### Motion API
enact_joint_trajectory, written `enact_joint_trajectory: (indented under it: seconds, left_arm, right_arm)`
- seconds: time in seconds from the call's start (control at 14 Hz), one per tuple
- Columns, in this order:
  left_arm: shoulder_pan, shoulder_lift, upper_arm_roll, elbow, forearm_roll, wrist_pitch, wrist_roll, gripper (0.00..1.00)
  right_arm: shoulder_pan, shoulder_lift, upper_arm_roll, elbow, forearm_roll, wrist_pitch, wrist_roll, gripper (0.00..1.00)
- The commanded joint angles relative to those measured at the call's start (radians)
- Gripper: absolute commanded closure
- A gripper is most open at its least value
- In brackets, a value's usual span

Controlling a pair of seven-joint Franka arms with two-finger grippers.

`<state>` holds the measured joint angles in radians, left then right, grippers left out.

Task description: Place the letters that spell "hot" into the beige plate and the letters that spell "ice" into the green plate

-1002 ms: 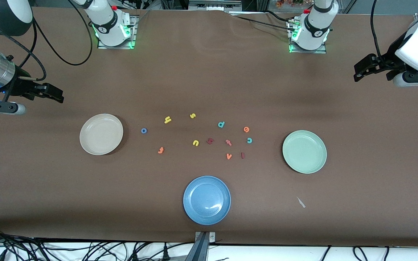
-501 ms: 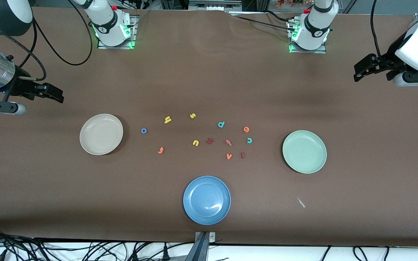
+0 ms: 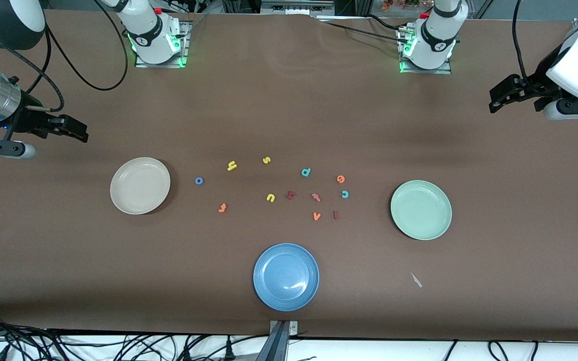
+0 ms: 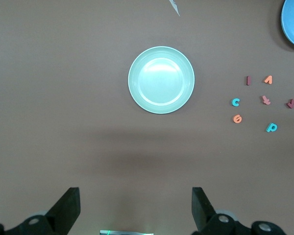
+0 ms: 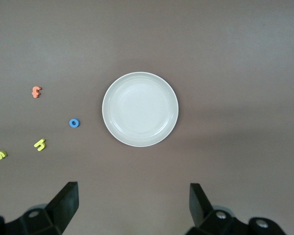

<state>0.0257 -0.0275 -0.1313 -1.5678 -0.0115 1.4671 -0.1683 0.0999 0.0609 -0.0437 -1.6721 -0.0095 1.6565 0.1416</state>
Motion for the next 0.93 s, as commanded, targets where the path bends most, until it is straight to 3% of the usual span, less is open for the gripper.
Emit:
enact_joint_trajectory:
  seconds: [0.0,0.64,0.86]
  left_arm:
    - [0.003,0.015,-0.005,0.032,0.011,-0.025,0.018,0.0]
    - [0.003,0.015,-0.005,0.032,0.011,-0.025,0.02,0.0]
    - [0.003,0.015,-0.005,0.032,0.011,-0.025,0.02,0.0]
  right_arm:
    - [0.004,0.005,0.002,0.018,0.008,-0.02,-0.01,0.0]
    - [0.044,0.071,0.005,-0.003,0.051,-0.027,0.045,0.0]
    - [0.105,0.086,0.005,-0.092,0.054,0.089,0.14,0.0]
